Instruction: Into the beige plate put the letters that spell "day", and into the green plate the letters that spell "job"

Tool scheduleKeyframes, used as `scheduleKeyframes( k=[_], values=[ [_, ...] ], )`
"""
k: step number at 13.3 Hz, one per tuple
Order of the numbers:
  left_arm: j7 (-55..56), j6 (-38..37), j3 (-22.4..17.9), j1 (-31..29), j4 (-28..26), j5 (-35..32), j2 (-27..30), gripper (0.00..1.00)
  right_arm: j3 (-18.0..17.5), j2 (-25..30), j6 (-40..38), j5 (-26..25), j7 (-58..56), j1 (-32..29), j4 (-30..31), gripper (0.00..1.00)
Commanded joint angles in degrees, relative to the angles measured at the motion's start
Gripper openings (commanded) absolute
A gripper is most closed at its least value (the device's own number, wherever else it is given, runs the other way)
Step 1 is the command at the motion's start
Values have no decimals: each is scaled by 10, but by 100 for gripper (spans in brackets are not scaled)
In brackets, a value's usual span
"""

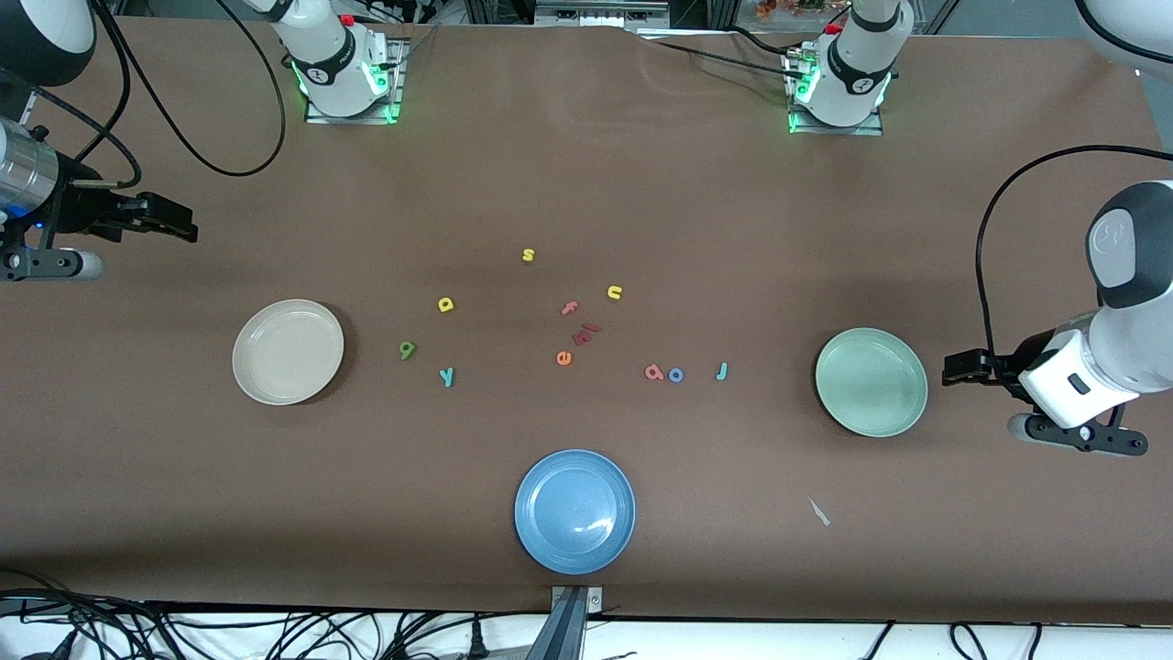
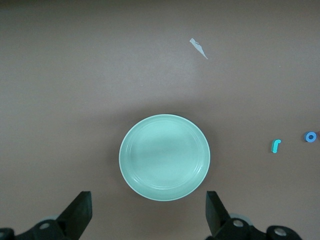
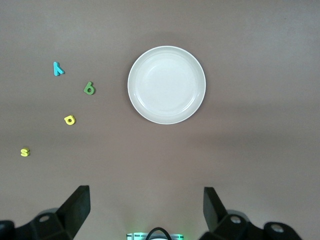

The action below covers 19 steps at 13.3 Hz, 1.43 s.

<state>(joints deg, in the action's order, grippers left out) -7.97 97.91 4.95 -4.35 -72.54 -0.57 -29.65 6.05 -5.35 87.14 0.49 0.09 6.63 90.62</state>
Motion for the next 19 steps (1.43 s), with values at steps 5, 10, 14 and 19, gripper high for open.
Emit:
scheduleKeyframes(
  k=[5, 10, 14, 19],
  values=[
    [-6, 3, -3, 0, -3, 22, 5, 100, -2, -2, -10, -5, -9, -5, -9, 100],
    [-13, 3, -3, -1, -3, 22, 3, 100, -3, -2, -10, -5, -9, -5, -9, 100],
    [-14, 3, -2, -1, -3, 22, 3, 100, -3, -2, -11, -4, -9, -5, -9, 100],
    [-14, 3, -3, -1, -3, 22, 3, 100, -3, -2, -11, -5, -9, -5, -9, 100]
  ],
)
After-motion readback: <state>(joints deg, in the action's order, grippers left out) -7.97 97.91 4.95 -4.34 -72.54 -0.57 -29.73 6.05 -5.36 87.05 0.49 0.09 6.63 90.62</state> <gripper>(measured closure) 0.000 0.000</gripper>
